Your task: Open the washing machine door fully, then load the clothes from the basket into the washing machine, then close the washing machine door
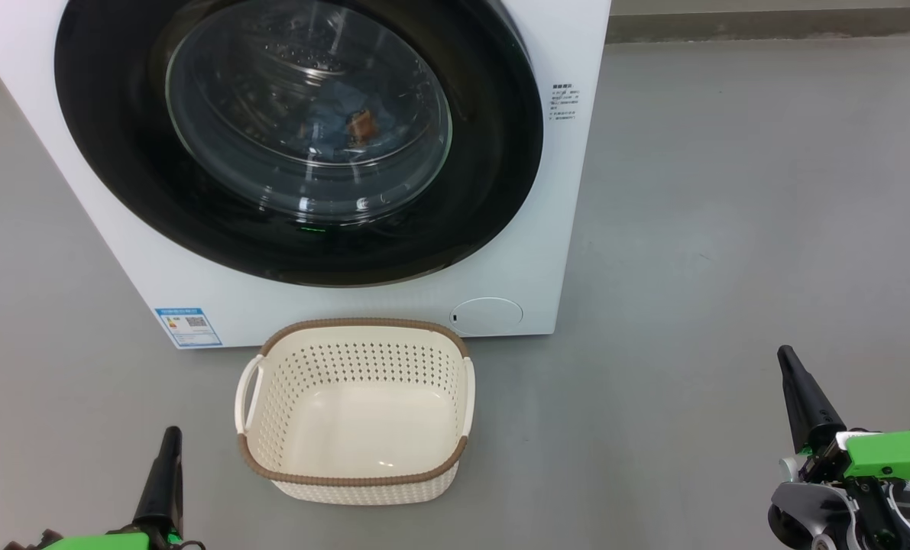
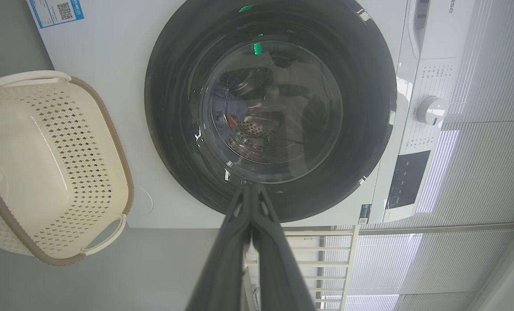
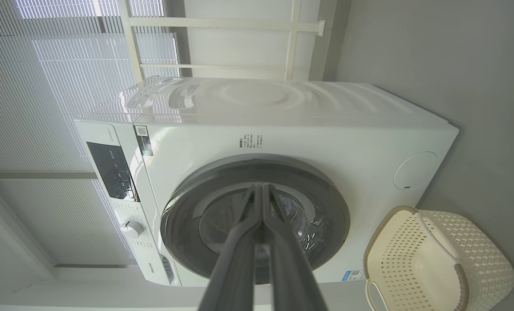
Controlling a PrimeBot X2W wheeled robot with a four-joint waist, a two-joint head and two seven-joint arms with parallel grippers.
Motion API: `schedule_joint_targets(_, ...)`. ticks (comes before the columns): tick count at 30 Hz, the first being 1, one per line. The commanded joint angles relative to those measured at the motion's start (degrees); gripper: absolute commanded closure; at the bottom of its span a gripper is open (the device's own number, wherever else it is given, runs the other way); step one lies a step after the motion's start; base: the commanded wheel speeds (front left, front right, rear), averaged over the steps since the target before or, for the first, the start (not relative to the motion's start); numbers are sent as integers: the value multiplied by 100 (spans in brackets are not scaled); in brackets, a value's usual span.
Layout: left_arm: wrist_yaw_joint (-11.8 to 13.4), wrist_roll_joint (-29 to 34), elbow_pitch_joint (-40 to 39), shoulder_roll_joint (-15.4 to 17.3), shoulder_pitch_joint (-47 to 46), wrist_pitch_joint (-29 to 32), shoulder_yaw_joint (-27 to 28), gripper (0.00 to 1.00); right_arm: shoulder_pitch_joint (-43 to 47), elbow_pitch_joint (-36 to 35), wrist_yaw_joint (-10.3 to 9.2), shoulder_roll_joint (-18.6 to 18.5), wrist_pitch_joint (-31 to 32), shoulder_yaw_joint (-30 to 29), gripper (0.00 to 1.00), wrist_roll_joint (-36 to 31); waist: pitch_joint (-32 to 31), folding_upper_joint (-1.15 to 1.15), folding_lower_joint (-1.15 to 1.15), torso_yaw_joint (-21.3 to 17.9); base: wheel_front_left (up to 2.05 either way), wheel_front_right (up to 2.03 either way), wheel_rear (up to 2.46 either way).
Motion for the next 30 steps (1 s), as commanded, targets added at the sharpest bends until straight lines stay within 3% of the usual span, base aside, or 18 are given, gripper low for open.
schedule_joint_targets(1, 2, -38, -114, 49, -265, 42, 189, 100, -31, -167, 9, -27, 22, 117, 100, -35, 0, 0, 0, 0, 0, 0, 0)
schedule_joint_targets(30, 2, -39, -115, 49, -265, 41, 188, 100, -32, -167, 9, -20, 29, 108, 100, -42, 0, 0, 0, 0, 0, 0, 0)
